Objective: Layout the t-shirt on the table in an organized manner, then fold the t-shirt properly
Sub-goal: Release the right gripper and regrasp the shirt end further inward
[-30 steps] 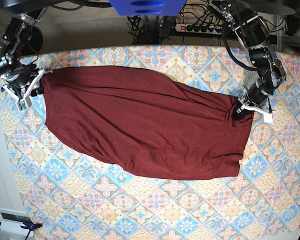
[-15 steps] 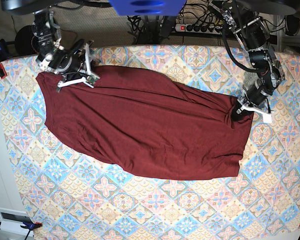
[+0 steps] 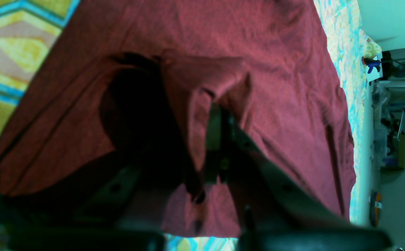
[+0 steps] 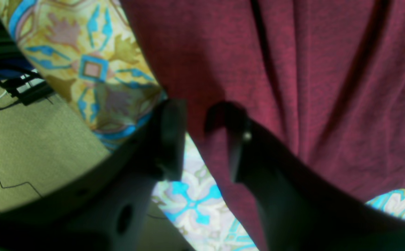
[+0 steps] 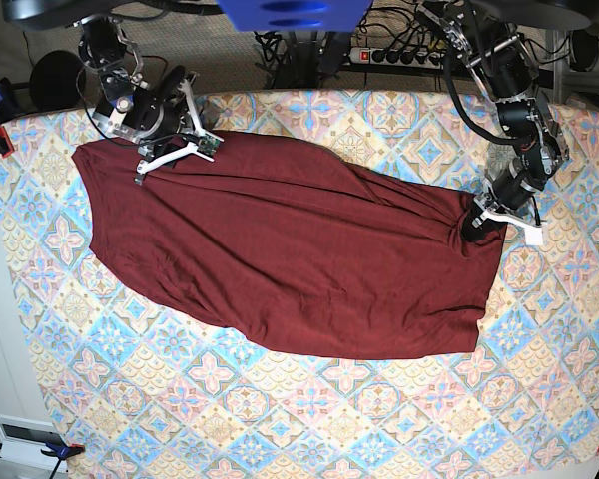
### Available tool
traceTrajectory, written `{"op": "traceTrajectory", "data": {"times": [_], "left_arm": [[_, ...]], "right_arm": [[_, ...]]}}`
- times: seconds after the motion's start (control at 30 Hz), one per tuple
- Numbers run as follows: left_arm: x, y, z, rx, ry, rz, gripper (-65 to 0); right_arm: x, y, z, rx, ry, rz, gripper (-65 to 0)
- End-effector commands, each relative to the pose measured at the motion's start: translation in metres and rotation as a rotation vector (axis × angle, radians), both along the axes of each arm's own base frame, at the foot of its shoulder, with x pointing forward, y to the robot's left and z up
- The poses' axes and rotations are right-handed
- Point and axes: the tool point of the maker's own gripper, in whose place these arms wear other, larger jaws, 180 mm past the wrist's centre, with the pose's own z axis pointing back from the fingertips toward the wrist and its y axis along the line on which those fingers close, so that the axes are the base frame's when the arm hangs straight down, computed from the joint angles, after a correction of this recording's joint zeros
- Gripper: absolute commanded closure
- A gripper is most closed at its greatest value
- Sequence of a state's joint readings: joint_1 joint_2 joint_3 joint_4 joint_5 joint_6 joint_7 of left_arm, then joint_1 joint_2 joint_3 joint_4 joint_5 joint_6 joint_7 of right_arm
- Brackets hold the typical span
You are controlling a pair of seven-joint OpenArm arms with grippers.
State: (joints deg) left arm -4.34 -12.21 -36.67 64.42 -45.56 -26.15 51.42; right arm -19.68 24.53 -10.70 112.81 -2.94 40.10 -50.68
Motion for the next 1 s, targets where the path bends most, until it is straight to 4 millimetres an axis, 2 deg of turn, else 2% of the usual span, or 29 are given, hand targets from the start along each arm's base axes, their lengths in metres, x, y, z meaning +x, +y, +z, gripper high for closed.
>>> {"op": "traceTrajectory", "data": {"times": [0.0,0.13,0.33,0.43,0.5,0.63,0.9,0.97], "left_arm": [[0.004,0.004,0.006,0.011,-0.01,-0.002,0.0],[0.005,0.003,0.006,0.011,-0.012,-0.003,0.0],[0.012,0.003,0.011,0.01,-0.026,-0.003,0.0],[0.013,0.002,0.011,0.01,-0.028,-0.005,0.0],[0.013,0.001,0.011,0.008,-0.028,-0.005,0.0],[0.013,0.001,0.011,0.008,-0.028,-0.005,0.0],[0.012,0.001,0.011,0.008,-0.027,-0.006,0.0],[0.012,0.001,0.011,0.008,-0.027,-0.006,0.0]], "right_arm": [[0.002,0.004,0.005,0.008,-0.016,0.029,-23.0],[-0.004,0.021,0.001,0.005,0.002,0.127,-29.7],[-0.005,0.021,-0.001,0.003,0.007,0.129,-28.6],[0.013,0.018,0.003,-0.008,-0.026,0.124,-26.8],[0.025,0.017,0.007,-0.012,-0.049,0.123,-25.1],[0.026,0.017,0.007,-0.014,-0.049,0.121,-19.8],[0.027,0.016,0.008,-0.013,-0.054,0.118,0.0],[0.027,0.016,0.008,-0.013,-0.054,0.118,-0.3]]}}
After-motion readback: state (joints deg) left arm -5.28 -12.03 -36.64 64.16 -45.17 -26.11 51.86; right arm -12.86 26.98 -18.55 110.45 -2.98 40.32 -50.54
